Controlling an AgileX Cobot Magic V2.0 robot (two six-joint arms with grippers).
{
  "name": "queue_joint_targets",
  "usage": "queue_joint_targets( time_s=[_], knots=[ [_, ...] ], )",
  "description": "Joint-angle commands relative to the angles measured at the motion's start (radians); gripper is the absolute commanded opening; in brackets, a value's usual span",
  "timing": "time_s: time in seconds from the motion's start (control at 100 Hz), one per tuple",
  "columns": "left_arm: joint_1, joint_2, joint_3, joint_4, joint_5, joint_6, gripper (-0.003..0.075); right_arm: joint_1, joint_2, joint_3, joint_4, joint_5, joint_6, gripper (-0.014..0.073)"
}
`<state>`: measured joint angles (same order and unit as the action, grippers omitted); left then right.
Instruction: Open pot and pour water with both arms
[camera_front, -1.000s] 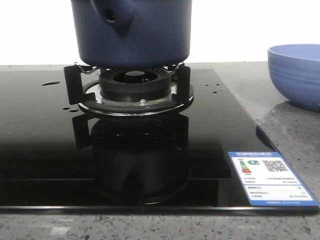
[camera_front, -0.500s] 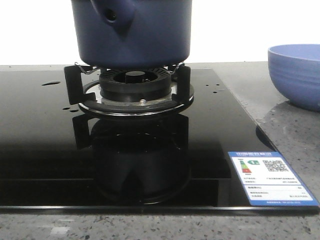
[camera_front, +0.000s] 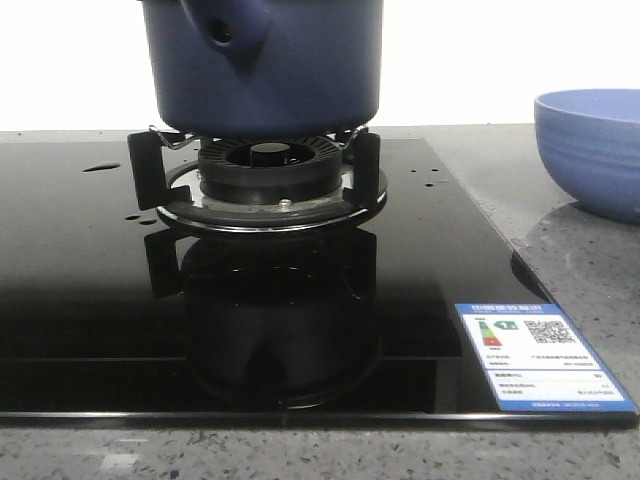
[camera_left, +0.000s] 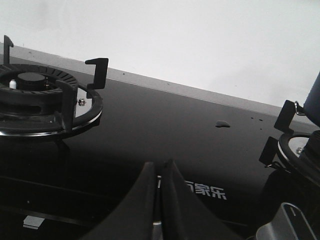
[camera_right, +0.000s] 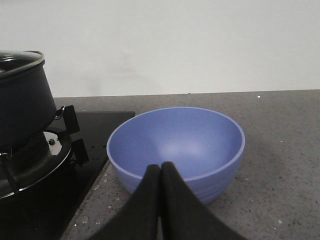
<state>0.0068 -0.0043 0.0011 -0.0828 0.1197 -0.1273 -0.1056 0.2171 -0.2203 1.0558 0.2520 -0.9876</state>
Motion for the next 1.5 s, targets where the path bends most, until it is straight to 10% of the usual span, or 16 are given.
queue_joint_targets(
  time_s=[0.0,1.05,1.3,1.49],
  knots=[
    [-0.004,-0.026,0.033,0.0,-0.065,-0.012,-0.0019,0.003,0.006,-0.022,0.02,-0.033,-0.01,-0.0046],
    [-0.004,-0.026,0.033,0.0,-0.069,-0.012,-0.0019,0.003,0.006,-0.022,0.01,-0.064,-0.001,-0.0046],
    [-0.004,-0.026,0.033,0.0,-0.069,-0.012,-0.0019,0.003,0.006,-0.024,-0.857,-0.082,0.893,-0.0046],
    [-0.004,-0.026,0.033,0.0,-0.069,-0.012,-0.0019,0.003,-0.033,0.071,-0.967,-0.207,0.939,-0.0046]
  ],
)
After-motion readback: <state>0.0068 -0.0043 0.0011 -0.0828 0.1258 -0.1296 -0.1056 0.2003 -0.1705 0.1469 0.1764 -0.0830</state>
